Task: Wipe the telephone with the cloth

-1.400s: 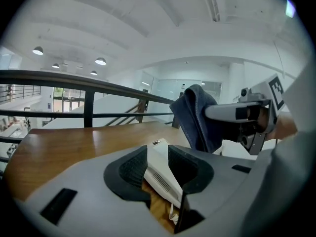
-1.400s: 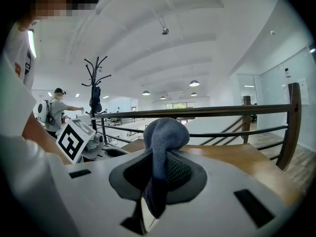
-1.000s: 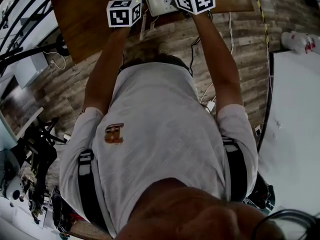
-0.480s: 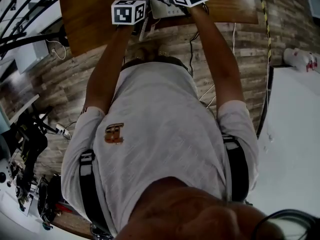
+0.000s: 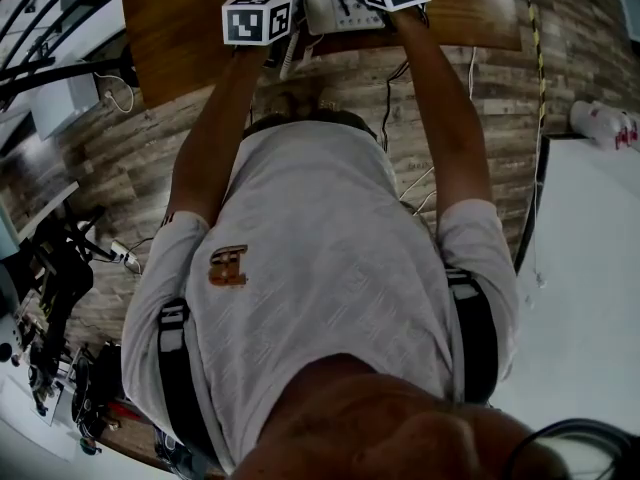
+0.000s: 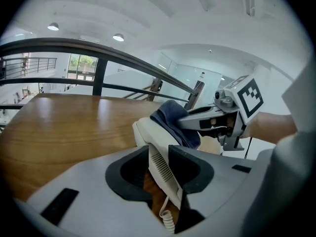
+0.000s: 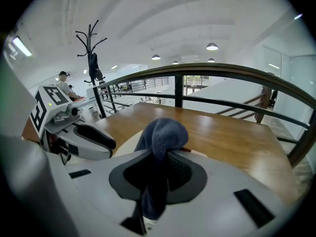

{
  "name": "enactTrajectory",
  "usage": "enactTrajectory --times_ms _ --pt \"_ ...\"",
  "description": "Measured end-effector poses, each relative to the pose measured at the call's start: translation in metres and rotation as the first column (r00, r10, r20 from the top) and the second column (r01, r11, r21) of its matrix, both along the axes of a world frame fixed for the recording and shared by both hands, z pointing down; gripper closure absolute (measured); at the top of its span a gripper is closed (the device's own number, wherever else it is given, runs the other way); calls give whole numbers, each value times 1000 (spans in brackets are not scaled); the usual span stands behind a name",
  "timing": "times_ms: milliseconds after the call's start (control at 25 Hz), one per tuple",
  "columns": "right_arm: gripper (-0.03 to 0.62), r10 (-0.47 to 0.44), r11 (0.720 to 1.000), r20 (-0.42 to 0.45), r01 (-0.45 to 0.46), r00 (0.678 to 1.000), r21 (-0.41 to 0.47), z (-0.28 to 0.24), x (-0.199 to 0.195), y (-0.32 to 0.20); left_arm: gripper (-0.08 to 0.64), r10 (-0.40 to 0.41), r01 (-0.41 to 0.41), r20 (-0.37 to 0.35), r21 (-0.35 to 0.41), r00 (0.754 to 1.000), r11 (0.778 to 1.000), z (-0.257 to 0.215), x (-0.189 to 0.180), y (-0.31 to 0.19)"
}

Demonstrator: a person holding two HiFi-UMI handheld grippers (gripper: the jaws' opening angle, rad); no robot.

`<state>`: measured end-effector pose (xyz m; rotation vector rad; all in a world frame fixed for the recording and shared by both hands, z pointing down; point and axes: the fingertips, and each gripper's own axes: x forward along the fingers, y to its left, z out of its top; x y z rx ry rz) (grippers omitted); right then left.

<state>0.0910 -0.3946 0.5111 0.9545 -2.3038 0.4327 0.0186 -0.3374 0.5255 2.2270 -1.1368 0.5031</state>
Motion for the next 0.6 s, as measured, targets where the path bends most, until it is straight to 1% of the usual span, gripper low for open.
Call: enactTrajectory --times_ms 120,320,400,480,600 --pt "520 47 999 -32 -47 998 0 7 21 -2 429 3 -3 3 3 1000 1000 -1 0 1" --pt "520 138 990 -72 -137 988 24 10 61 -7 428 11 -11 7 5 1000 1000 3 1 -1" --pt "520 161 987 -63 -159 985 37 4 72 -5 428 12 -12 4 6 1000 1000 3 1 -1" --pt "520 168 985 -34 -166 985 49 -6 75 -1 428 14 -14 4 7 1000 1000 2 0 0" --pt "520 140 988 24 -141 990 69 -25 66 12 428 20 -20 3 8 1000 1000 2 0 1"
